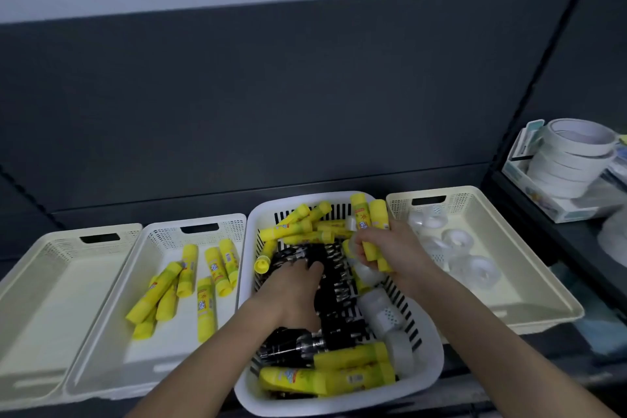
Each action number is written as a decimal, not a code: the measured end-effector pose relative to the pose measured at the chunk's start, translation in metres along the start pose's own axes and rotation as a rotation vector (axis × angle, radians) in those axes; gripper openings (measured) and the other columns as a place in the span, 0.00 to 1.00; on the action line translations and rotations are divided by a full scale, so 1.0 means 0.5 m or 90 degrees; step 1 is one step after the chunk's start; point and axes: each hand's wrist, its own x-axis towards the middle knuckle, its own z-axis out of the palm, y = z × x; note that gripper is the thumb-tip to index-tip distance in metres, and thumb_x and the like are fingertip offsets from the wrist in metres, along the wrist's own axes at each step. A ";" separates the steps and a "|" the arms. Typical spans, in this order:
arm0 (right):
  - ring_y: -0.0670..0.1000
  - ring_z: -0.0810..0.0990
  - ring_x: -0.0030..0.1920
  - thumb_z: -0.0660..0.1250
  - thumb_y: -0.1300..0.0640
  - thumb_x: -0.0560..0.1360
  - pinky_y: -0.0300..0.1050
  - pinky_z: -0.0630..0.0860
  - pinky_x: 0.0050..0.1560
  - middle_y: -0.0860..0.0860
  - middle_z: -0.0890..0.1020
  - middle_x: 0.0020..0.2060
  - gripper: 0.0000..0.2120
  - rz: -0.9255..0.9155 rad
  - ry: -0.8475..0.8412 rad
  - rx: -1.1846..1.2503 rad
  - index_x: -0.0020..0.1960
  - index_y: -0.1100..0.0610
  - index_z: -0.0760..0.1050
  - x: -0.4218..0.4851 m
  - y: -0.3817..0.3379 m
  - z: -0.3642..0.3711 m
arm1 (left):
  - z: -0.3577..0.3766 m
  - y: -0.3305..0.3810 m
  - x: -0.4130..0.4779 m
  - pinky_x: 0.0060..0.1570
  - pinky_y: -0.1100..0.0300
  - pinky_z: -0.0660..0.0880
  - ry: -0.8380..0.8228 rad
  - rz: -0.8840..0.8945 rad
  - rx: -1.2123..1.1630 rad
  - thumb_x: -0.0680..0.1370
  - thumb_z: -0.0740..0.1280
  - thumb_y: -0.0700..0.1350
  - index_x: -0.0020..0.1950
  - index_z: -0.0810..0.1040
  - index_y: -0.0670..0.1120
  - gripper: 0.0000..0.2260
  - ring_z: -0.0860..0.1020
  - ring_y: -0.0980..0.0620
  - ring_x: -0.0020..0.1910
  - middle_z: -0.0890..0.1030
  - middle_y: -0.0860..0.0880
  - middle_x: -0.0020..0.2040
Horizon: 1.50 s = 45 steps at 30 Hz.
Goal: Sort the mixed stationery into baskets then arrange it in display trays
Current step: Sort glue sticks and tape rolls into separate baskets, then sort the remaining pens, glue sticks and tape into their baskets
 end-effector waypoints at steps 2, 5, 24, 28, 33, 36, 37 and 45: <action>0.53 0.71 0.27 0.66 0.67 0.68 0.43 0.68 0.28 0.58 0.74 0.28 0.04 0.001 0.004 0.004 0.37 0.61 0.73 -0.002 0.002 0.003 | 0.001 -0.003 0.000 0.39 0.56 0.70 0.013 0.014 -0.002 0.65 0.73 0.53 0.66 0.63 0.45 0.34 0.73 0.46 0.48 0.72 0.46 0.51; 0.53 0.71 0.26 0.66 0.66 0.68 0.43 0.68 0.28 0.57 0.74 0.27 0.04 -0.013 0.020 0.007 0.36 0.60 0.73 -0.002 0.001 0.006 | 0.009 -0.008 -0.002 0.27 0.58 0.64 0.025 0.014 -0.047 0.67 0.72 0.51 0.61 0.66 0.44 0.27 0.70 0.52 0.36 0.69 0.52 0.38; 0.55 0.75 0.37 0.67 0.64 0.73 0.47 0.73 0.35 0.57 0.76 0.33 0.02 -0.086 0.086 0.113 0.44 0.61 0.74 0.004 -0.041 0.145 | -0.077 -0.115 -0.071 0.26 0.70 0.63 0.427 -0.062 -0.710 0.67 0.69 0.42 0.36 0.67 0.52 0.11 0.67 0.60 0.26 0.70 0.58 0.28; 0.55 0.79 0.37 0.68 0.63 0.72 0.51 0.78 0.39 0.57 0.81 0.34 0.06 -0.062 0.044 0.094 0.47 0.65 0.77 0.000 -0.035 0.209 | -0.089 -0.173 -0.113 0.31 0.59 0.69 0.449 -0.137 -0.753 0.66 0.68 0.44 0.38 0.69 0.45 0.08 0.71 0.52 0.28 0.74 0.48 0.31; 0.52 0.79 0.33 0.68 0.65 0.70 0.46 0.75 0.36 0.54 0.78 0.30 0.03 -0.021 -0.073 0.054 0.40 0.59 0.76 -0.011 -0.033 0.326 | -0.093 -0.241 -0.176 0.27 0.63 0.68 0.510 -0.195 -0.738 0.69 0.69 0.38 0.34 0.68 0.48 0.11 0.71 0.53 0.26 0.73 0.51 0.27; 0.53 0.76 0.31 0.67 0.65 0.71 0.44 0.73 0.33 0.55 0.77 0.31 0.02 0.013 -0.144 0.044 0.41 0.59 0.75 -0.011 -0.028 0.383 | -0.090 -0.275 -0.209 0.30 0.60 0.69 0.542 -0.246 -0.736 0.68 0.69 0.39 0.34 0.67 0.46 0.10 0.71 0.50 0.26 0.73 0.47 0.28; 0.52 0.75 0.30 0.66 0.65 0.71 0.44 0.73 0.33 0.56 0.77 0.32 0.02 0.030 -0.167 0.041 0.42 0.60 0.75 -0.009 -0.026 0.398 | -0.087 -0.286 -0.221 0.32 0.58 0.70 0.554 -0.275 -0.737 0.69 0.69 0.39 0.35 0.68 0.45 0.10 0.71 0.50 0.27 0.73 0.46 0.28; 0.54 0.75 0.34 0.66 0.68 0.69 0.43 0.74 0.34 0.57 0.76 0.31 0.05 0.142 -0.237 0.010 0.38 0.60 0.75 0.005 -0.003 0.463 | -0.069 -0.404 -0.303 0.38 0.53 0.73 0.656 -0.478 -0.692 0.71 0.72 0.43 0.39 0.69 0.46 0.11 0.76 0.47 0.34 0.77 0.43 0.35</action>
